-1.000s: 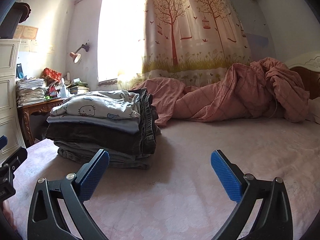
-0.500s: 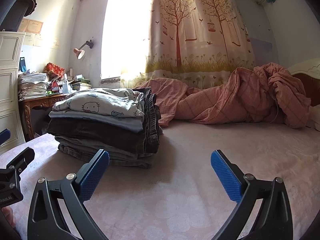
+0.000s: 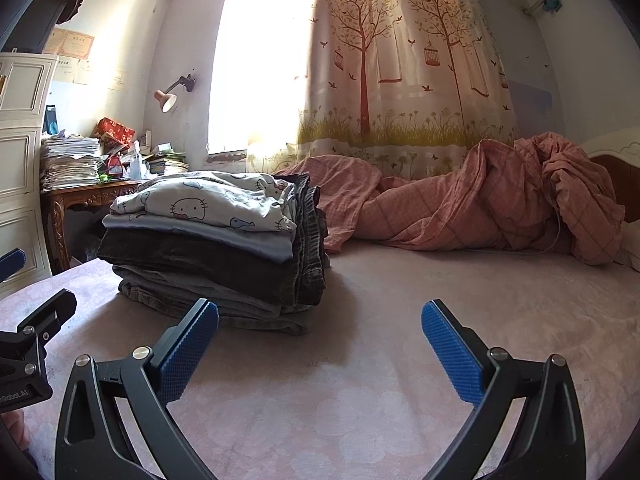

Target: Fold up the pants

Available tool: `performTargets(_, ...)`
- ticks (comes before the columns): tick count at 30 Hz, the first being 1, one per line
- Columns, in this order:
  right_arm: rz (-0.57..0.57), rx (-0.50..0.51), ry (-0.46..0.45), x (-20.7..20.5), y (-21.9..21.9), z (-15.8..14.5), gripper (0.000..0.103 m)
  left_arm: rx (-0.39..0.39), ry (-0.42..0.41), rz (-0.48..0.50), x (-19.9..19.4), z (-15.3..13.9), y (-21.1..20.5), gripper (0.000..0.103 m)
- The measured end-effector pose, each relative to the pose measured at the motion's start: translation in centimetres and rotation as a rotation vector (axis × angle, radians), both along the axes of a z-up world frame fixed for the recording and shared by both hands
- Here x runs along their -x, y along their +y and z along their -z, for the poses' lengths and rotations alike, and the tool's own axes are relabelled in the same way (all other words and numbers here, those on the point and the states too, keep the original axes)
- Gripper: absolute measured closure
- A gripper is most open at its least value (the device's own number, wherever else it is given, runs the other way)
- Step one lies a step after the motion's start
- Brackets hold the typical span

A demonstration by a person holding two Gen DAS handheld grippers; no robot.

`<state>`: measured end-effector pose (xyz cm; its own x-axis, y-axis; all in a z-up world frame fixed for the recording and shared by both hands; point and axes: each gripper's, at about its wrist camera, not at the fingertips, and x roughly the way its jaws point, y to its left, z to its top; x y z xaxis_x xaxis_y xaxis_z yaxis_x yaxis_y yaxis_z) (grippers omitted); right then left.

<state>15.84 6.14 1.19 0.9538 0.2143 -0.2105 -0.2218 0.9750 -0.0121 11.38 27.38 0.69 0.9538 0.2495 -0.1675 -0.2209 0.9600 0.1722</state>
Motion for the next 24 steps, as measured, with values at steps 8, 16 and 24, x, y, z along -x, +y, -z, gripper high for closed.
performTargets(8,-0.008,0.003,0.008,-0.17,0.11,0.15,0.000,-0.001,0.020,-0.007,-0.42,0.09,0.19,0.000)
performTargets(16,-0.010,0.006,0.012,-0.34,0.18,0.26,0.001,-0.009,0.020,-0.006,-0.41,-0.06,0.27,0.000)
performTargets(24,-0.013,0.010,0.015,-0.37,0.30,0.39,0.001,-0.009,0.027,-0.005,-0.57,0.09,0.27,0.000)
